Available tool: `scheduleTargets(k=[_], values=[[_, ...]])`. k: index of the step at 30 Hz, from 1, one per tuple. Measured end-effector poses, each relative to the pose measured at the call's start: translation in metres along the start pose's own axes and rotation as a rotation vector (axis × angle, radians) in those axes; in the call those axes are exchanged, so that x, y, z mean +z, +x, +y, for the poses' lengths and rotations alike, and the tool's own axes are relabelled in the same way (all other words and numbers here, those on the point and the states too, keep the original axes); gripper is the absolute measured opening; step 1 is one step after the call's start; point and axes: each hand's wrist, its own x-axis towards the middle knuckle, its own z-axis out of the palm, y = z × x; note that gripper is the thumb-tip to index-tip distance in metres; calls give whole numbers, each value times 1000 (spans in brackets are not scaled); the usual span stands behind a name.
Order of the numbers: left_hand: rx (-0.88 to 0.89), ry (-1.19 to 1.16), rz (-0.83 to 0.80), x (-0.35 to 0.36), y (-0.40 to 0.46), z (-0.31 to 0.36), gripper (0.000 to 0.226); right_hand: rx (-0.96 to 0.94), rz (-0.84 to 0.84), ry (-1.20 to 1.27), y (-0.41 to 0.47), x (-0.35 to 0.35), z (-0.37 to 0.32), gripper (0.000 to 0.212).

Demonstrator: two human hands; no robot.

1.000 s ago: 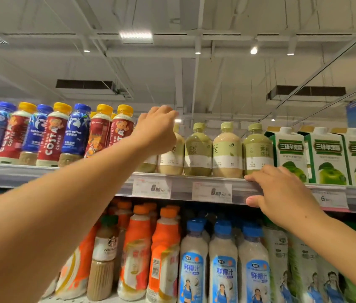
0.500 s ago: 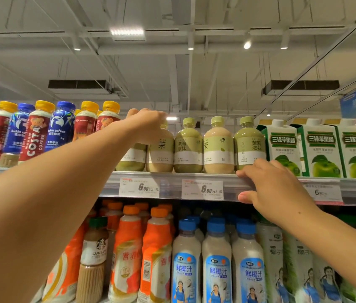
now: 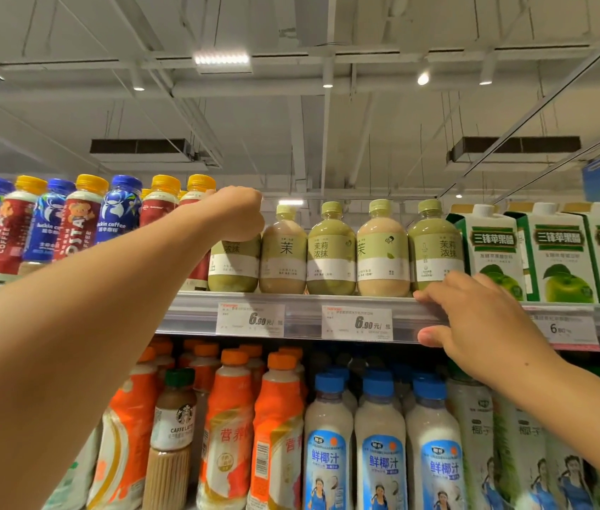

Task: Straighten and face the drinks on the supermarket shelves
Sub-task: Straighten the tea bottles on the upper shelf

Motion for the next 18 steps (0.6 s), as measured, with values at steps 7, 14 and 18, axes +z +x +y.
scheduleTargets(k=[7, 14, 18], values=[[11, -237, 130, 8, -1, -2, 50, 17, -5, 12, -1, -2, -2, 50], [-90, -621, 397, -14, -27, -1, 40, 30, -9, 12, -1, -4, -5, 48], [-42, -753, 456, -38, -55, 6, 38, 58, -102, -63, 0, -14, -14, 48]])
